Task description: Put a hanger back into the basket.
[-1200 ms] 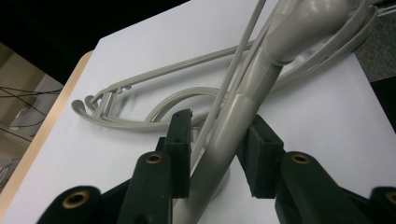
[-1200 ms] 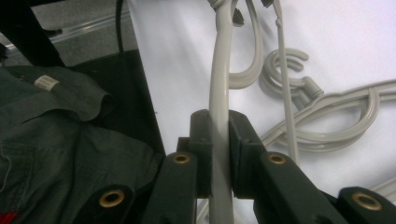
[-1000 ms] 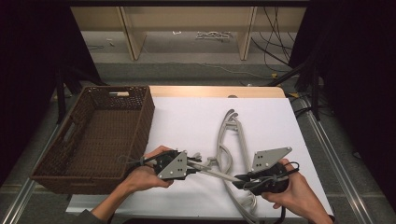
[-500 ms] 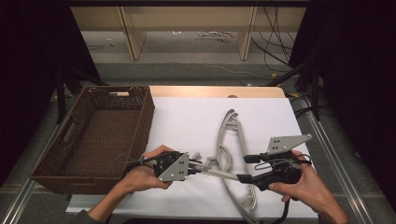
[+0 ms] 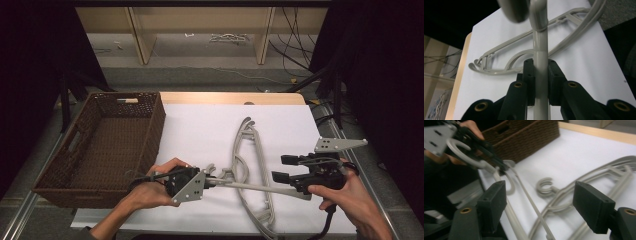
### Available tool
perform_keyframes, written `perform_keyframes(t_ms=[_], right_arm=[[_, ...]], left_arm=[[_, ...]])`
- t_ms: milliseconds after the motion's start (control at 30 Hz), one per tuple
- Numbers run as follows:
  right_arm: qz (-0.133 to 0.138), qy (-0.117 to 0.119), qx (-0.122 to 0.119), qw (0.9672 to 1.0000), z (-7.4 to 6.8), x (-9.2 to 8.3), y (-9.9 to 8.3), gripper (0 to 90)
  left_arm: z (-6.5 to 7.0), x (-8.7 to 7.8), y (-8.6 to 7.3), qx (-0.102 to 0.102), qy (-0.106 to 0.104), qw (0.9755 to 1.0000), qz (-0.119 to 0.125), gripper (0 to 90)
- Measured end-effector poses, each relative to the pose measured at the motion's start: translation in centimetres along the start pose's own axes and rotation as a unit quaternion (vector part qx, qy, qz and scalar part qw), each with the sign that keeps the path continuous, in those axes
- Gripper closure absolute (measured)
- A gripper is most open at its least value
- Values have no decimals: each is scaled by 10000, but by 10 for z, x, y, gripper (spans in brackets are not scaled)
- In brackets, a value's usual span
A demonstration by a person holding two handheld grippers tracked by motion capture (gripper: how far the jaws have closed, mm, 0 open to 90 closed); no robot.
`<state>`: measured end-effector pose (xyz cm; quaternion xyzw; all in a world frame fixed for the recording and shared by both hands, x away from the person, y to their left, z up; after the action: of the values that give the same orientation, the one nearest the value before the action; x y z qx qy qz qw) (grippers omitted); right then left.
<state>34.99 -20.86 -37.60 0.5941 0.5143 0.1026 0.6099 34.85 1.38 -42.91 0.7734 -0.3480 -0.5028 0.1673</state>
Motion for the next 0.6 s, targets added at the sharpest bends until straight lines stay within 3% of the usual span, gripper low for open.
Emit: perform_keyframes(t_ms=[167,267,433,467,600], right_arm=[[-132,-390,-86,9991,5,0,-2,252],[-86,-659,-133,9977,8,-2,0,244],[13,-977,-146,9951,12,-9,2,226],[25,-1041,-157,9944,13,-9,1,227],[10,-1261,-230,9917,15,-7,-5,228]], left_arm=[[-10,-9,-6,-568,127,9982,-145,797],[-18,-11,-14,-875,309,9953,-294,797],[-30,-16,-23,-1531,454,9868,-275,796],[-32,-17,-24,-1565,475,9861,-299,796],[-45,-26,-23,-2180,567,9742,-135,796]])
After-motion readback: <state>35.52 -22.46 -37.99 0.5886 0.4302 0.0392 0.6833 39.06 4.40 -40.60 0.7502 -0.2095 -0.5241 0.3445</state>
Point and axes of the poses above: each handheld gripper's, and its own axes: x roughly forward along the jaws, y roughly out of its top, z roughly to its right, the point moved 9 cm from there along x, roughly forward along the jaws, and after that the axes turned 5 degrees about -y, right-handed, at the moved point
